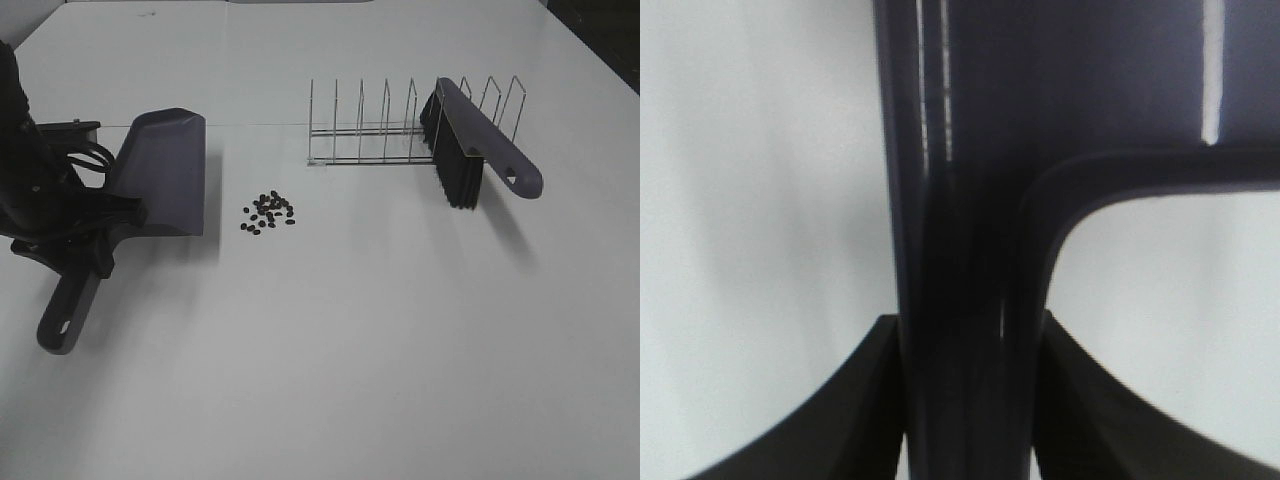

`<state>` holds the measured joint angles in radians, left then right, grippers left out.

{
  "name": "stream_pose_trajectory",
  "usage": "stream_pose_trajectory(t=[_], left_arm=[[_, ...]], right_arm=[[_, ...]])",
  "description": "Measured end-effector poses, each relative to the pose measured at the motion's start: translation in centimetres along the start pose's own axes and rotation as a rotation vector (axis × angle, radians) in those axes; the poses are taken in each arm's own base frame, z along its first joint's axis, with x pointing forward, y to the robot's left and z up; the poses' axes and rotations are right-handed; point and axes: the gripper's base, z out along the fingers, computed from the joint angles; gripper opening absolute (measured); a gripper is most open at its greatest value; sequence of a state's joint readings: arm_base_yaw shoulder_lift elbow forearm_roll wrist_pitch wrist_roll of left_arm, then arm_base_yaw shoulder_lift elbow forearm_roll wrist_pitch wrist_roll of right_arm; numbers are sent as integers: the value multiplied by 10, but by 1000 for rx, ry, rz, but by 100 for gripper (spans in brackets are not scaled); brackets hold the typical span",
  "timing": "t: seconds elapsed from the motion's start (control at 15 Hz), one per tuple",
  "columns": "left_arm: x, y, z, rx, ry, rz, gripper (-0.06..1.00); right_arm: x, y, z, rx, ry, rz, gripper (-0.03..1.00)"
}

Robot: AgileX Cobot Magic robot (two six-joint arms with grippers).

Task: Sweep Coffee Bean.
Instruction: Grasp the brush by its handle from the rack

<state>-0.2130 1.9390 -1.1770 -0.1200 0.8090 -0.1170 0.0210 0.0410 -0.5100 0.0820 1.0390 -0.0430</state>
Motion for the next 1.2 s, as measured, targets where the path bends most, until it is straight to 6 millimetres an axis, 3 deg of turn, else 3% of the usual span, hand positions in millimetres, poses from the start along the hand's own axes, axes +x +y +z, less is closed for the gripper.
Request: stream_pose_trajectory(t=[0.2, 0.47, 0.53, 0.6, 0.67, 0.93, 1.2], left_arm=[[1, 0, 0, -2, 15, 0, 35], [1, 0, 0, -2, 15, 1, 35], [1, 0, 0, -3, 15, 1, 35], [1, 0, 0, -5, 15, 3, 35], [1, 0, 0, -5, 14, 3, 35], [1, 0, 0, -5, 14, 3, 35], [1, 0, 0, -5, 14, 3, 35]], right_arm=[[-47, -1, 25, -13, -46, -38, 64], [-109, 0, 67, -48, 75, -104, 64], [-128, 2, 79, -69, 97, -118, 64], [-167, 8, 109, -99, 134, -133, 64], [-177, 10, 118, -107, 147, -138, 64], [-233, 17, 192, -138, 320, -137, 64], [-253, 19, 258, -137, 442, -92, 64]])
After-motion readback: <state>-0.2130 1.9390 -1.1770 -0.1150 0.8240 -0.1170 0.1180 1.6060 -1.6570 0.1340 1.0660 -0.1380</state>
